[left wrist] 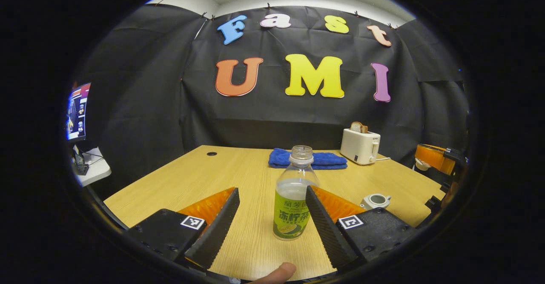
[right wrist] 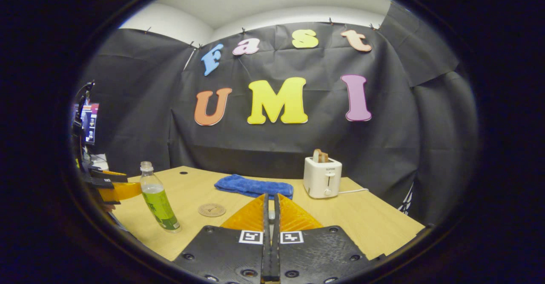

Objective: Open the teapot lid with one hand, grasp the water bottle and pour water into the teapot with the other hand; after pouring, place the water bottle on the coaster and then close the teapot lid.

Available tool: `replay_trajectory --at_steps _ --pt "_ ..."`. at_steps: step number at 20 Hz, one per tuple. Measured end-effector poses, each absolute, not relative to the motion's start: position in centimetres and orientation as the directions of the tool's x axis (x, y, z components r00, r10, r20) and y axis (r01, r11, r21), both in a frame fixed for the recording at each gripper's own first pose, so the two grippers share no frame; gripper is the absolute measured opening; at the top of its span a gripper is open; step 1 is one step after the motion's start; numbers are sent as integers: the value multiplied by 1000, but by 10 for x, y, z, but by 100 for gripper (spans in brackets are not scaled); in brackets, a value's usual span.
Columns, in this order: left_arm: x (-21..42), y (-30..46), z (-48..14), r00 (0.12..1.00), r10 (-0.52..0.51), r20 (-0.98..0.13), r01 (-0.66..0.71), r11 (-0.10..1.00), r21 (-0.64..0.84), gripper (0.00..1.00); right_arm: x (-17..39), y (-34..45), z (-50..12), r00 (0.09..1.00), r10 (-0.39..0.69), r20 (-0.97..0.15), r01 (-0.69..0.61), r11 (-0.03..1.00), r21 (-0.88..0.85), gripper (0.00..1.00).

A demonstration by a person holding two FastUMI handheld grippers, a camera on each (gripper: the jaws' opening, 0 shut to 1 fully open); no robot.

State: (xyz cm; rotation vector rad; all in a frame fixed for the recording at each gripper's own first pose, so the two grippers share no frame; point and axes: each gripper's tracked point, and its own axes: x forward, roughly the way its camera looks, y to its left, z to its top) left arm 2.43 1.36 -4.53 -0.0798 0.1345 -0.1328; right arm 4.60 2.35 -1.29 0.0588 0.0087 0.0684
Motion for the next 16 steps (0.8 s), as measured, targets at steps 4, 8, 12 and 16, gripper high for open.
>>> replay_trajectory --at_steps 4,8,12,16 --pt "23 -16 -63 963 -212 -165 195 974 -114 98 46 16 -24 998 67 -17 -65 996 68 0" --pt "41 -32 -89 960 -208 -187 195 977 -86 98 47 14 -27 997 79 -23 -77 993 85 0" --pt "54 -33 -110 961 -176 -212 168 984 -55 99 46 9 -21 997 77 -2 -77 994 77 0" --pt "73 -21 -109 978 -114 -177 109 993 -39 98 48 1 -21 997 71 0 -71 994 86 0"
